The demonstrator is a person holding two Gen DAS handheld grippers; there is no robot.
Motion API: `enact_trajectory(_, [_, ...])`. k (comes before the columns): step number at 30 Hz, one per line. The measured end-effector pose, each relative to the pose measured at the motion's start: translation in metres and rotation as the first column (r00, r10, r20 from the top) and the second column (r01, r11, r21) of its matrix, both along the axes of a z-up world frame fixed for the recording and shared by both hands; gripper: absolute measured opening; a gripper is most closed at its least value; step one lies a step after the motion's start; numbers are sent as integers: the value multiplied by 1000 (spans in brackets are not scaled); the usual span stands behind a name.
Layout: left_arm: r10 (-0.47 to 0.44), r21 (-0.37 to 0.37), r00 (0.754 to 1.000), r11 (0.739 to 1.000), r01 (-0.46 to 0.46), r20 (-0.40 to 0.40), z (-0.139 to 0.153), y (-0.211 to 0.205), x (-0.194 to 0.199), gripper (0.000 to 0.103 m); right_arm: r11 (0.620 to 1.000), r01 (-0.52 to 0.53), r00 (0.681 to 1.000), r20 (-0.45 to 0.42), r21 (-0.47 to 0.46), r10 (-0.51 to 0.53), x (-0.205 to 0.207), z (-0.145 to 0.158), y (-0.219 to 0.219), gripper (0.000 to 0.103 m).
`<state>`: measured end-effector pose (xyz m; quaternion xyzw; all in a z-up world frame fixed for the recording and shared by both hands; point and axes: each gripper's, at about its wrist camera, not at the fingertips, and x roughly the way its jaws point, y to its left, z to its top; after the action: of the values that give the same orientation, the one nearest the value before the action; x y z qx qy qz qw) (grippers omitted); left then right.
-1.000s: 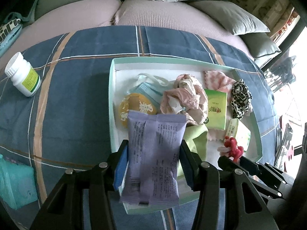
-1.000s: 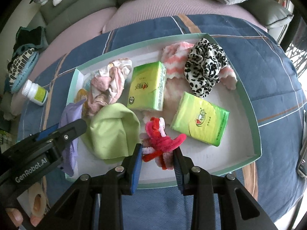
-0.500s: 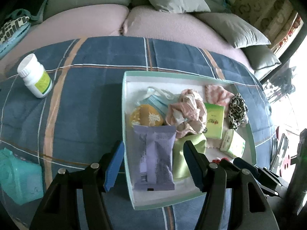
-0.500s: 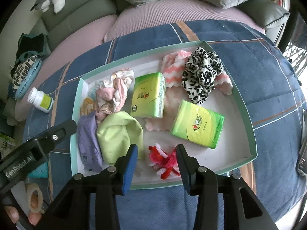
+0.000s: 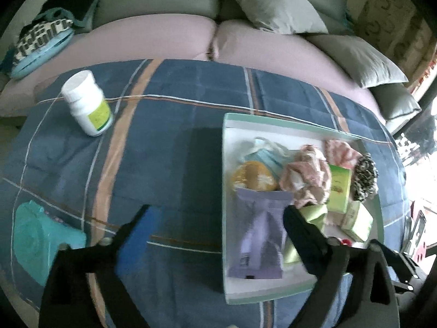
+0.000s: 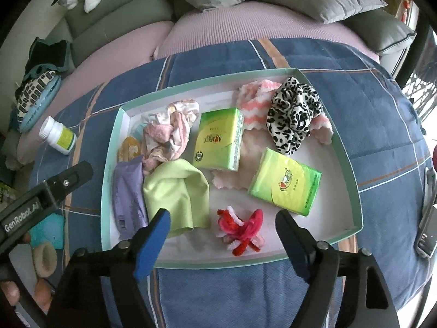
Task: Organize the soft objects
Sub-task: 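Withdraw both grippers away from the tray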
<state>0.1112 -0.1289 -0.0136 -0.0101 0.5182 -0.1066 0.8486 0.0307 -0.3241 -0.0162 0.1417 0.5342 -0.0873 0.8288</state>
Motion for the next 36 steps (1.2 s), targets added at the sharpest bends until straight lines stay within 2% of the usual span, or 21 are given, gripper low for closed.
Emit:
enact_trajectory(8, [39,24,999,999,-40,24,-4,19,-12,100,1000,-4,1000,12,-2,4,-4,2,3,100])
enact_trajectory(14, [56,23,998,998,-57,40,-7,31,-25,101,1000,-2,999,32,-12,2,-13,6,7,103])
enact_trajectory(21, [78,33,996,996,-80,47,-9,46,-38,101,1000,17,999,26,-1,-17,-27,3,6,103])
enact_trajectory(31, [81,64,995,994,-84,52,-5,59,-59,101,1000,-12,999,34,0,12,-46,5,16,103])
enact_trajectory(36, [86,50,994,995,-89,64,1,61,-70,101,1000,-29,999,46,-5,29,-54,11,23,103])
